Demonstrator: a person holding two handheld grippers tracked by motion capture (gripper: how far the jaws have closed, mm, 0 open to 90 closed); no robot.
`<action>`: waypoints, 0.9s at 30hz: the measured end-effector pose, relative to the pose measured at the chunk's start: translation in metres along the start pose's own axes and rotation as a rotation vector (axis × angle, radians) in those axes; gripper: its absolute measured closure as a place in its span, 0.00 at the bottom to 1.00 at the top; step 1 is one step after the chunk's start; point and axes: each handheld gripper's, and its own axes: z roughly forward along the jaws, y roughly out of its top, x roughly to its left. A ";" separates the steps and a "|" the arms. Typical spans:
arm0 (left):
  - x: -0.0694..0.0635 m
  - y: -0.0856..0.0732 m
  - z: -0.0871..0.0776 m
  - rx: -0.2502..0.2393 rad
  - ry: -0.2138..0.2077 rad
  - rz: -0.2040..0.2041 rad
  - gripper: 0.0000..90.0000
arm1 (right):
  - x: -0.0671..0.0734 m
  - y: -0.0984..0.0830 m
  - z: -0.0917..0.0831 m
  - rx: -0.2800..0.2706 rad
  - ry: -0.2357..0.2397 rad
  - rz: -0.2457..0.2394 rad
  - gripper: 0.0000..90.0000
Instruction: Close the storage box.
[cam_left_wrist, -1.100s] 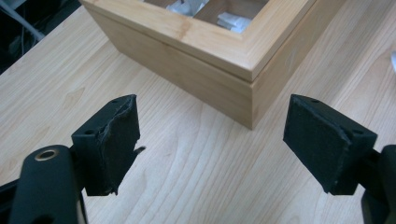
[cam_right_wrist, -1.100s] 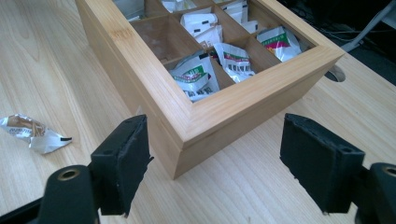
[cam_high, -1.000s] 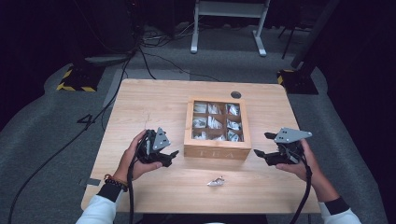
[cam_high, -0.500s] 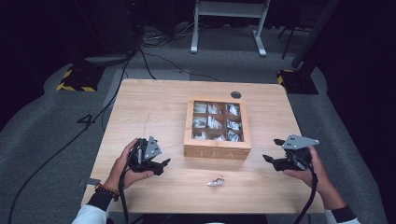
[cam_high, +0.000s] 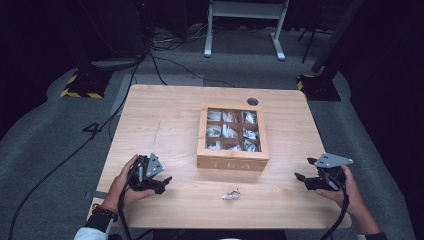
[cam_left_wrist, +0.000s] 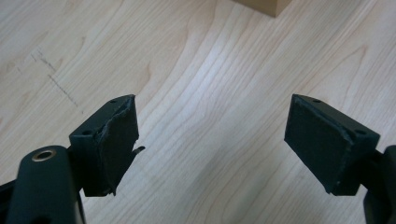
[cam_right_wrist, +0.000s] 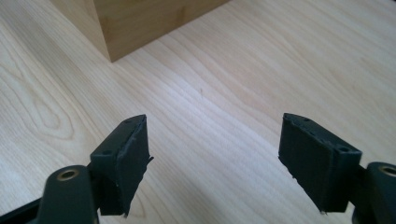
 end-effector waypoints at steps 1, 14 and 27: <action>0.001 -0.002 0.000 0.004 -0.002 -0.004 0.20 | -0.001 -0.003 0.000 0.001 0.003 0.010 0.28; 0.012 -0.025 -0.001 0.005 -0.028 -0.084 0.20 | -0.009 -0.041 0.002 0.012 0.027 0.103 0.28; 0.021 -0.050 -0.001 0.001 -0.067 -0.164 0.20 | -0.016 -0.072 0.000 -0.009 0.015 0.223 0.26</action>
